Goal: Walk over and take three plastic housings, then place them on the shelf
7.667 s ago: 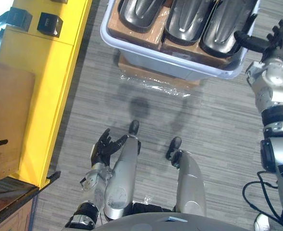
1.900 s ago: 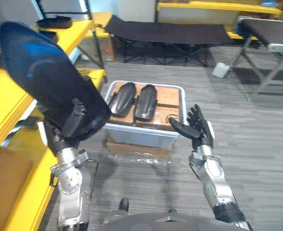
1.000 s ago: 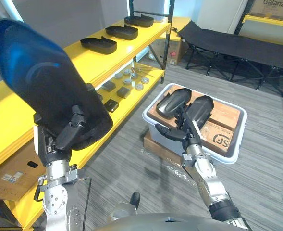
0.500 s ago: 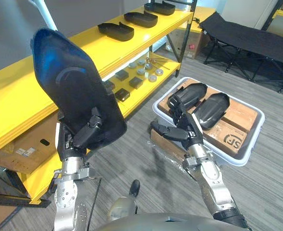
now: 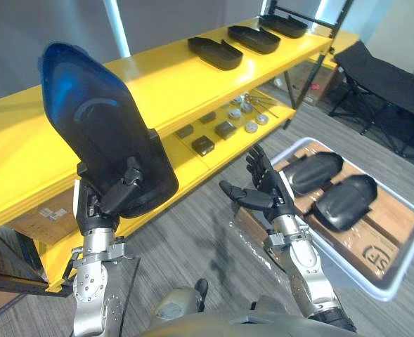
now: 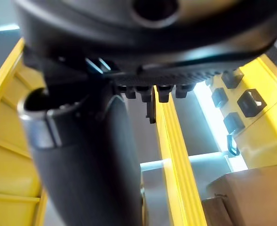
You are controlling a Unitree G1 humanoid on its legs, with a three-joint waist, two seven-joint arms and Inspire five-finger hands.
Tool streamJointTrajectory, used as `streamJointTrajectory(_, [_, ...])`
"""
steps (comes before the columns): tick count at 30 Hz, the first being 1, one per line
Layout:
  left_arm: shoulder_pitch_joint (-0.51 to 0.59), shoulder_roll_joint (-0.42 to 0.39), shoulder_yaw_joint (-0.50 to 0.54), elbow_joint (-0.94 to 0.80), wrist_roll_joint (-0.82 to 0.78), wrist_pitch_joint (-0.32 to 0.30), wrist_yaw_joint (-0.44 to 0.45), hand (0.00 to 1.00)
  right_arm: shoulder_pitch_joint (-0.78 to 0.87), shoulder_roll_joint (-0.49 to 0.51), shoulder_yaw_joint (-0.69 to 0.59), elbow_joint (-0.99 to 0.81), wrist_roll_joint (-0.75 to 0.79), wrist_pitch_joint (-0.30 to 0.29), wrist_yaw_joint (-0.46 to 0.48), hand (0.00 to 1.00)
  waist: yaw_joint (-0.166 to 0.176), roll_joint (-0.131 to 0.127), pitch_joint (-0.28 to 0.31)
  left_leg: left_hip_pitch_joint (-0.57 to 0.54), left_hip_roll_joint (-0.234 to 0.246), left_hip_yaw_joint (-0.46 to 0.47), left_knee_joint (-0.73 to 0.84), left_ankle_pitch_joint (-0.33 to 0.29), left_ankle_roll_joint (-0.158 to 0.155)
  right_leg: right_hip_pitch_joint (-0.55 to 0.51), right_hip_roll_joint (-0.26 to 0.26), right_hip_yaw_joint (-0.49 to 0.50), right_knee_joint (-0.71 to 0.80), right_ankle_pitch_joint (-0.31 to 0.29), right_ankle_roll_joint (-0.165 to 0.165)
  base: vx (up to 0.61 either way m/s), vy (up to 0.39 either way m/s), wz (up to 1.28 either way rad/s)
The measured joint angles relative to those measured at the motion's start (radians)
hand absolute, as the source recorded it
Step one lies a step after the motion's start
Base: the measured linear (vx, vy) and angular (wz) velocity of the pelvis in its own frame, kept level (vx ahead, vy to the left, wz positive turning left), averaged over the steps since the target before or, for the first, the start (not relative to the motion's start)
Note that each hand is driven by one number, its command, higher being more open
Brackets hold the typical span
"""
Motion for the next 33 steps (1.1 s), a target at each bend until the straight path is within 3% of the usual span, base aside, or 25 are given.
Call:
streamJointTrajectory(3, [-0.008, -0.002, -0.023, -0.001, -0.041, -0.001, -0.001, 0.00, 0.025, -0.006, -0.050, -0.114, 0.118, -0.001, 0.054, 1.00, -0.006, 0.027, 0.009, 0.058, -0.006, -0.060, 0.024, -0.058, 0.007, -0.042, 0.099, 0.041, -0.284, 0.026, 0.033, 0.26, -0.022, 0.62])
streamJointTrajectory(5, [-0.008, -0.011, -0.040, -0.008, -0.056, -0.010, -0.002, 0.00, 0.054, -0.007, -0.079, -0.219, 0.227, -0.016, 0.113, 1.00, -0.017, 0.015, 0.000, 0.071, -0.040, -0.114, 0.058, -0.106, 0.014, -0.061, 0.115, 0.091, -0.446, 0.068, 0.070, 0.35, -0.108, 0.92])
streamJointTrajectory(7, [-0.005, -0.024, -0.040, -0.015, -0.057, -0.013, -0.001, 0.00, 0.058, -0.007, -0.082, -0.271, 0.276, -0.025, 0.155, 1.00, -0.028, -0.010, -0.018, 0.081, -0.078, -0.161, 0.108, -0.162, 0.019, -0.049, 0.112, 0.118, -0.501, 0.085, 0.053, 0.40, -0.154, 0.94])
streamJointTrajectory(8, [-0.010, -0.028, -0.045, -0.018, -0.057, -0.016, -0.003, 0.00, 0.062, -0.013, -0.087, -0.296, 0.289, -0.033, 0.177, 1.00, -0.031, -0.019, -0.028, 0.079, -0.091, -0.188, 0.160, -0.215, 0.020, -0.027, 0.116, 0.131, -0.511, 0.149, 0.045, 0.44, -0.185, 0.98])
streamJointTrajectory(10, [-0.007, -0.030, -0.057, -0.029, -0.060, -0.016, -0.005, 0.00, 0.068, -0.025, -0.092, -0.302, 0.302, -0.038, 0.193, 1.00, -0.030, -0.012, -0.036, 0.083, -0.043, -0.150, 0.182, -0.277, 0.011, -0.013, 0.112, 0.082, -0.475, 0.201, 0.030, 0.40, -0.204, 0.86])
streamJointTrajectory(11, [-0.005, -0.039, -0.060, -0.030, -0.061, -0.016, -0.008, 0.00, 0.074, -0.034, -0.098, -0.298, 0.302, -0.037, 0.194, 1.00, -0.030, 0.005, -0.044, 0.088, -0.012, -0.145, 0.184, -0.296, 0.013, -0.005, 0.114, 0.039, -0.455, 0.179, 0.012, 0.39, -0.199, 0.83])
streamJointTrajectory(12, [-0.005, -0.050, -0.060, -0.037, -0.066, -0.016, -0.009, 0.00, 0.074, -0.044, -0.113, -0.297, 0.304, -0.034, 0.195, 1.00, -0.032, 0.024, -0.050, 0.088, 0.020, -0.130, 0.198, -0.294, -0.012, 0.012, 0.115, -0.006, -0.443, 0.153, -0.003, 0.47, -0.208, 1.05])
streamJointTrajectory(14, [0.000, -0.068, -0.066, -0.038, -0.068, -0.014, -0.009, 0.00, 0.084, -0.064, -0.149, -0.296, 0.313, -0.018, 0.198, 1.00, -0.038, 0.043, -0.051, 0.078, 0.036, -0.059, 0.290, -0.244, -0.090, 0.074, 0.114, -0.054, -0.439, 0.139, -0.025, 0.38, -0.131, 0.97])
streamJointTrajectory(15, [0.004, -0.074, -0.068, -0.040, -0.068, -0.014, -0.006, 0.00, 0.092, -0.078, -0.157, -0.297, 0.323, -0.017, 0.208, 1.00, -0.038, 0.048, -0.049, 0.065, 0.037, -0.024, 0.371, -0.218, -0.123, 0.099, 0.114, -0.060, -0.415, 0.130, -0.037, 0.29, -0.094, 0.82])
streamJointTrajectory(16, [0.006, -0.079, -0.070, -0.047, -0.070, -0.014, -0.003, 0.00, 0.101, -0.100, -0.160, -0.303, 0.333, -0.018, 0.221, 1.00, -0.039, 0.069, -0.043, 0.011, 0.051, 0.046, 0.550, -0.168, -0.160, 0.156, 0.130, -0.069, -0.440, 0.103, -0.039, 0.26, -0.079, 0.64])
streamJointTrajectory(17, [0.007, -0.079, -0.065, -0.057, -0.070, -0.014, -0.003, 0.00, 0.104, -0.105, -0.159, -0.310, 0.334, -0.017, 0.228, 1.00, -0.038, 0.069, -0.042, -0.027, 0.061, 0.090, 0.642, -0.125, -0.170, 0.209, 0.130, -0.065, -0.473, 0.082, -0.041, 0.32, -0.023, 0.41])
streamJointTrajectory(18, [0.008, -0.079, -0.057, -0.069, -0.071, -0.016, -0.005, 0.00, 0.101, -0.104, -0.154, -0.316, 0.333, -0.017, 0.242, 1.00, -0.023, 0.067, -0.037, -0.109, 0.111, 0.168, 0.783, -0.112, -0.172, 0.271, 0.140, -0.058, -0.534, 0.053, -0.023, 0.38, 0.004, 0.12])
streamJointTrajectory(19, [0.007, -0.078, -0.057, -0.069, -0.072, -0.016, -0.006, 0.00, 0.100, -0.104, -0.155, -0.316, 0.328, -0.018, 0.246, 1.00, -0.018, 0.079, -0.040, -0.141, 0.147, 0.191, 0.805, -0.137, -0.172, 0.289, 0.147, -0.063, -0.551, 0.053, -0.023, 0.45, 0.020, 0.09])
streamJointTrajectory(20, [0.006, -0.074, -0.064, -0.069, -0.072, -0.016, -0.008, 0.00, 0.098, -0.087, -0.154, -0.315, 0.315, -0.018, 0.245, 1.00, -0.013, 0.078, -0.035, -0.199, 0.236, 0.263, 0.760, -0.194, -0.163, 0.328, 0.137, -0.067, -0.581, 0.053, -0.023, 0.35, 0.032, 0.09])
streamJointTrajectory(21, [0.004, -0.075, -0.077, -0.069, -0.069, -0.018, -0.008, 0.00, 0.093, -0.072, -0.155, -0.315, 0.303, -0.021, 0.236, 1.00, -0.011, 0.069, -0.028, -0.210, 0.301, 0.314, 0.641, -0.214, -0.165, 0.355, 0.114, -0.067, -0.600, 0.054, -0.022, 0.28, 0.054, 0.07])
streamJointTrajectory(22, [0.003, -0.075, -0.087, -0.069, -0.066, -0.019, -0.007, 0.00, 0.089, -0.068, -0.156, -0.315, 0.300, -0.023, 0.227, 1.00, -0.012, 0.067, -0.027, -0.207, 0.328, 0.333, 0.563, -0.213, -0.169, 0.364, 0.101, -0.067, -0.604, 0.054, -0.022, 0.26, 0.120, 0.00])
streamJointTrajectory(23, [-0.001, -0.075, -0.109, -0.069, -0.057, -0.021, -0.005, 0.00, 0.081, -0.067, -0.158, -0.314, 0.297, -0.035, 0.210, 1.00, -0.014, 0.071, -0.030, -0.197, 0.354, 0.348, 0.430, -0.195, -0.174, 0.373, 0.086, -0.068, -0.603, 0.054, -0.021, 0.20, 0.141, -0.06])
streamJointTrajectory(24, [-0.012, -0.075, -0.143, -0.070, -0.036, -0.028, -0.003, 0.00, 0.071, -0.069, -0.172, -0.314, 0.274, -0.060, 0.189, 1.00, -0.017, 0.082, -0.036, -0.169, 0.375, 0.355, 0.241, -0.079, -0.163, 0.375, 0.069, -0.064, -0.588, 0.047, -0.007, 0.26, 0.247, -0.10])
streamJointTrajectory(25, [-0.021, -0.074, -0.160, -0.073, -0.017, -0.031, -0.001, 0.00, 0.065, -0.073, -0.182, -0.316, 0.266, -0.073, 0.180, 1.00, -0.017, 0.091, -0.040, -0.154, 0.382, 0.356, 0.165, 0.038, -0.157, 0.373, 0.062, -0.054, -0.573, 0.034, 0.016, 0.26, 0.299, -0.13])
streamJointTrajectory(26, [-0.049, -0.053, -0.187, -0.076, 0.013, -0.033, -0.001, 0.00, 0.051, -0.066, -0.195, -0.316, 0.260, -0.090, 0.156, 1.00, -0.028, 0.083, -0.048, -0.125, 0.356, 0.356, 0.121, 0.013, -0.208, 0.364, 0.030, -0.039, -0.550, 0.008, 0.057, 0.29, 0.378, -0.01])
streamJointTrajectory(28, [-0.110, 0.030, -0.217, -0.077, 0.042, -0.029, -0.011, 0.00, 0.022, -0.050, -0.197, -0.322, 0.232, -0.092, 0.103, 1.00, -0.058, 0.031, -0.034, -0.100, 0.302, 0.380, 0.064, 0.020, -0.191, 0.342, -0.023, -0.021, -0.531, 0.040, 0.069, 0.21, 0.312, -0.01])
streamJointTrajectory(32, [-0.113, 0.093, -0.215, -0.092, 0.036, 0.020, -0.089, 0.00, 0.032, -0.042, -0.218, -0.384, 0.221, -0.087, 0.094, 1.00, -0.067, 0.019, -0.038, -0.016, 0.301, 0.410, -0.008, 0.026, -0.177, 0.343, -0.026, 0.011, -0.498, 0.106, 0.110, 0.12, 0.133, -0.17])
streamJointTrajectory(33, [-0.114, 0.103, -0.216, -0.096, 0.013, 0.039, -0.118, 0.00, 0.031, -0.039, -0.228, -0.412, 0.222, -0.087, 0.095, 1.00, -0.077, 0.019, -0.042, 0.010, 0.305, 0.416, -0.036, 0.032, -0.173, 0.342, -0.023, 0.027, -0.501, 0.083, 0.095, 0.06, 0.010, -0.17])
